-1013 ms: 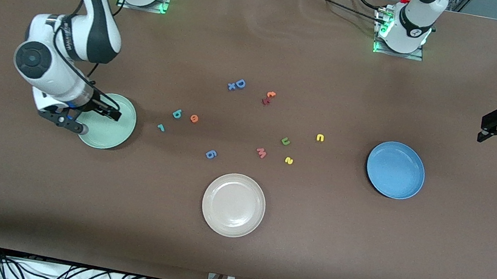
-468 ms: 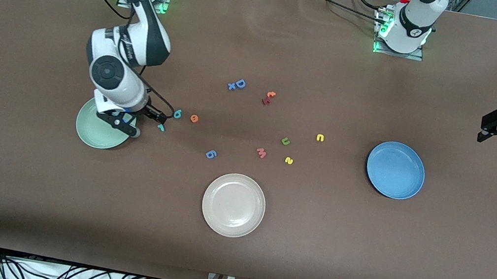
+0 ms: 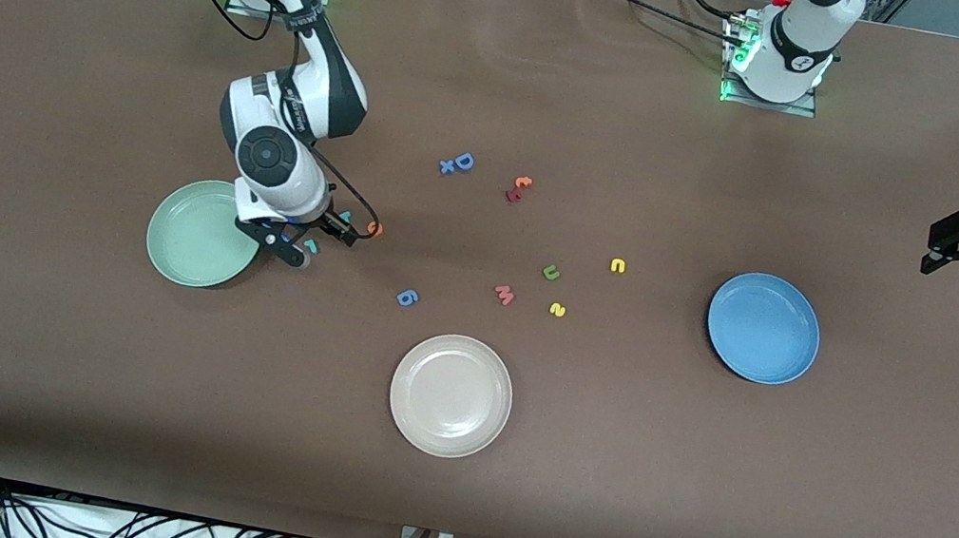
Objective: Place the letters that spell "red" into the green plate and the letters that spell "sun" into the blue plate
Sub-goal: 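Grasp the teal letter with the right gripper while the left gripper advances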
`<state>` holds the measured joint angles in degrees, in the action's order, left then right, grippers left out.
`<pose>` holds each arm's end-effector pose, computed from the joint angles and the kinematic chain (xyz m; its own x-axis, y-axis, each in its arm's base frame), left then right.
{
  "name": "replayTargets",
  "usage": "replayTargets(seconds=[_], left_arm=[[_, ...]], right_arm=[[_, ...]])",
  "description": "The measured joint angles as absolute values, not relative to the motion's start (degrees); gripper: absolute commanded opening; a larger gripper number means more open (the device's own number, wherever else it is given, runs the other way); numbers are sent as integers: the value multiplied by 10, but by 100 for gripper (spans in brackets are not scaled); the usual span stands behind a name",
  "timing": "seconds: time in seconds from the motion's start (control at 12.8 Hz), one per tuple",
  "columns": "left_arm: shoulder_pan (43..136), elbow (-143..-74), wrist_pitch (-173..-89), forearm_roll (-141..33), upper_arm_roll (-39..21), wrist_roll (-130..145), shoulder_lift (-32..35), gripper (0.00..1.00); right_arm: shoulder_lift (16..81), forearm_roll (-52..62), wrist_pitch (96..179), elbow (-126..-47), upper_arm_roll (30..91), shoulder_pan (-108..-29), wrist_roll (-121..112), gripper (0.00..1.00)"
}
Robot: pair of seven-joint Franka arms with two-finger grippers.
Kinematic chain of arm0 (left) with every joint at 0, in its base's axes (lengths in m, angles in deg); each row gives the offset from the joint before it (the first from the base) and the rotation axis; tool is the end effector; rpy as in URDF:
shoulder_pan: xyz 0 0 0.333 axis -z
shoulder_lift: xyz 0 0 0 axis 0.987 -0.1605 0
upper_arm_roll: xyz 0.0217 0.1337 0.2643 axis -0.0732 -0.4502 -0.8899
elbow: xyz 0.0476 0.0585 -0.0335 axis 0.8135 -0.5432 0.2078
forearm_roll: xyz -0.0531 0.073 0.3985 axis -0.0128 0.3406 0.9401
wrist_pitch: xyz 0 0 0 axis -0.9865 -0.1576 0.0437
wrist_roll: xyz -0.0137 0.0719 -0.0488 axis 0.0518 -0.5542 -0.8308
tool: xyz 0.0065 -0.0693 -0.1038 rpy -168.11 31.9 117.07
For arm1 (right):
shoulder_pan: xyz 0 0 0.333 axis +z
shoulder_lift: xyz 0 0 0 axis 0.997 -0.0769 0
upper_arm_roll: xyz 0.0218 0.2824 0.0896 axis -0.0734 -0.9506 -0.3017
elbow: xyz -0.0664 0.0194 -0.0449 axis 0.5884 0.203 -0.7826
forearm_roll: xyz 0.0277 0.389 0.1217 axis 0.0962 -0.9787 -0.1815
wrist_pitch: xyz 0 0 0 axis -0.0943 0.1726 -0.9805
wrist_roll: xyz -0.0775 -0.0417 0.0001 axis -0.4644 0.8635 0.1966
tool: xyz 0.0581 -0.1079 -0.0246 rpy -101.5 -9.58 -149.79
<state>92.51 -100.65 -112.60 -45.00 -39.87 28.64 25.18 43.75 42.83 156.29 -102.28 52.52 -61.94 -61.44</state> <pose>0.5949 0.0088 0.5634 0.9680 -0.2392 0.0753 -0.2378 -0.9709 -0.0266 0.5280 0.2612 0.1471 0.9003 -0.4226 -0.1042 -0.4111 -0.9042 0.1157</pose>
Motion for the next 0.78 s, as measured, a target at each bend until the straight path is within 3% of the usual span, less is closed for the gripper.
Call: replayTargets(seconds=[0.16,0.47,0.78], left_arm=[[925,-1007,-1126,-451,-399,286,252,100],[925,-1007,-1120,-465,-397,288,242,100],[932,-1011,-1110,-488,-383,288,195,100]], right_arm=[[433,428,1563,-1023,524,-613,-619,98],[430,428,1562,-1024,524,-612,-630,80],[426,428,1562,-1026,523,-610,-634,80]])
